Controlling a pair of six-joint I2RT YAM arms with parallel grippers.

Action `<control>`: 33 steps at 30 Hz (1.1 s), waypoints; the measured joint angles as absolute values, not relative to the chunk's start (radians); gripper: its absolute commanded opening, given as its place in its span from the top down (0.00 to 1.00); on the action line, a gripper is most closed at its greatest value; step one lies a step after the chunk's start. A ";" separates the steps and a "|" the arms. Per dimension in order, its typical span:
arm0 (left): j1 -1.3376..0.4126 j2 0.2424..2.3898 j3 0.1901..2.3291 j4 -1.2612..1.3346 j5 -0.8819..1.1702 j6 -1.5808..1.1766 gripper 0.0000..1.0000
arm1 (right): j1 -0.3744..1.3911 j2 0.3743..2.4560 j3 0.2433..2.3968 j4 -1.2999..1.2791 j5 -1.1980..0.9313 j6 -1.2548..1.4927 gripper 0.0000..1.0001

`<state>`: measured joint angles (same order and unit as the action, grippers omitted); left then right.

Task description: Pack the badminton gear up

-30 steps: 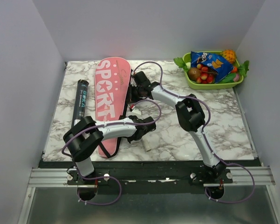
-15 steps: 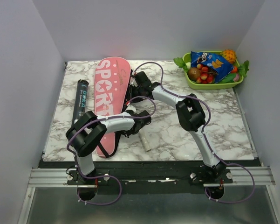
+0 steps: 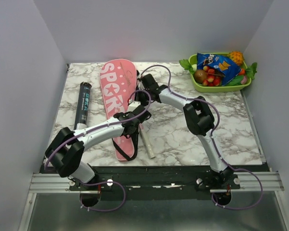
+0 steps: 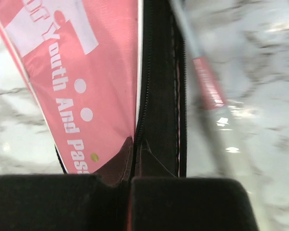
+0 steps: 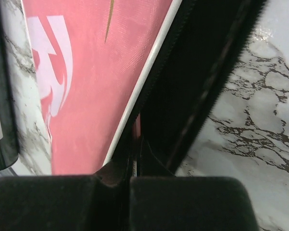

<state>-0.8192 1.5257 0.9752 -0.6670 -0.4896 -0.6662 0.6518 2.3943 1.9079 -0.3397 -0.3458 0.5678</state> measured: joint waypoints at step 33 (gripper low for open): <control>-0.791 1.448 0.850 -0.329 -0.177 -0.672 1.00 | 0.529 1.594 1.032 -0.477 -0.517 0.440 0.48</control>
<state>-0.7914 1.4479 0.8497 -0.3294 -0.1768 -0.6724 0.5289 1.5940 1.0317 -0.4770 -0.5171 0.4404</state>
